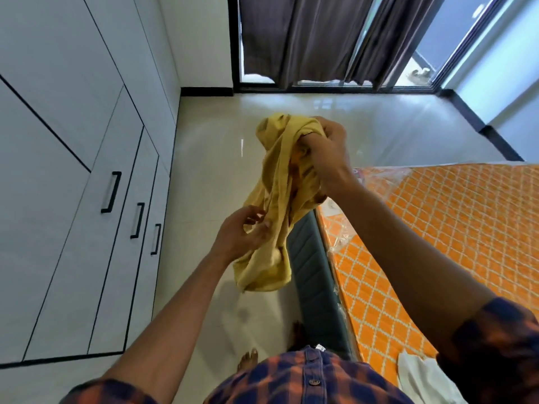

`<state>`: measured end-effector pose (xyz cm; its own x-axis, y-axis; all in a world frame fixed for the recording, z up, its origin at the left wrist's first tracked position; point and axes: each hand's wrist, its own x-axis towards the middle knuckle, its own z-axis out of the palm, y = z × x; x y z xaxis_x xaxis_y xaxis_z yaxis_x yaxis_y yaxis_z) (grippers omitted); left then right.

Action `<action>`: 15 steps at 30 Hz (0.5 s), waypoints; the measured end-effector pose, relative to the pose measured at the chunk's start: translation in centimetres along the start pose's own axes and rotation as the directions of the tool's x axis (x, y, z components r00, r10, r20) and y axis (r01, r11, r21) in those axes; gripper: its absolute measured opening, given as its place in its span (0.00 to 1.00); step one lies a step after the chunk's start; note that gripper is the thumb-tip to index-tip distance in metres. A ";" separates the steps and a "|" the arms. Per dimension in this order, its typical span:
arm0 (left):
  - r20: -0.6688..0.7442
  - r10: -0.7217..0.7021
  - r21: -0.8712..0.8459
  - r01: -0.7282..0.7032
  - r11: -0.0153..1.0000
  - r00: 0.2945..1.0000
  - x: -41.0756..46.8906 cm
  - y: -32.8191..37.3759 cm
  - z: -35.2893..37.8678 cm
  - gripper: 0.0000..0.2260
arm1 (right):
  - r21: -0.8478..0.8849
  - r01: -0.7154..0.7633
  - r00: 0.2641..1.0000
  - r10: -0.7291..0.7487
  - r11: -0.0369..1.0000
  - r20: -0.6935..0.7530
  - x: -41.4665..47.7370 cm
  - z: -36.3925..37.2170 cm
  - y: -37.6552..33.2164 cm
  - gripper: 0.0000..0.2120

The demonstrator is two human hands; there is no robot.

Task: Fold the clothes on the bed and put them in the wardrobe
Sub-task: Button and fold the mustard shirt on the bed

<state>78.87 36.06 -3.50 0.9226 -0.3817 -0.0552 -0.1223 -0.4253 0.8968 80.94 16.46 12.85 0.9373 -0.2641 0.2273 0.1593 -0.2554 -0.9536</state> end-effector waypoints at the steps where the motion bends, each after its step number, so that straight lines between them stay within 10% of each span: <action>1: -0.011 0.020 0.056 -0.019 0.998 1.000 0.8 0.5 0.1 0.24 | -0.011 0.004 1.000 -0.004 1.000 0.020 -0.2 -0.1 -0.3 0.09; 6: -0.180 0.141 0.174 -0.110 0.979 0.974 4.1 1.3 0.6 0.10 | 0.021 -0.032 0.995 0.034 0.999 -0.096 0.2 -1.2 -0.2 0.05; 9: -0.479 0.070 0.093 -0.029 0.995 0.875 4.4 0.9 -1.6 0.09 | -0.449 -0.008 0.976 -0.091 0.894 -0.199 2.3 -5.0 2.2 0.11; 12: -0.518 0.100 0.136 -0.033 0.990 0.850 4.6 1.8 -4.8 0.08 | -0.791 0.005 1.000 0.016 0.612 0.018 2.5 -8.3 6.4 0.11; 15: -0.477 0.171 0.191 -0.088 0.978 0.862 5.0 4.1 -7.0 0.09 | -0.652 -0.009 0.997 0.058 0.758 0.053 0.9 -8.5 10.2 0.08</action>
<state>85.55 38.21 2.97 0.9490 -0.0102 0.3151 -0.2706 -0.5392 0.7975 80.79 5.71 4.99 0.9600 -0.2287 0.1613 -0.0897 -0.7975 -0.5966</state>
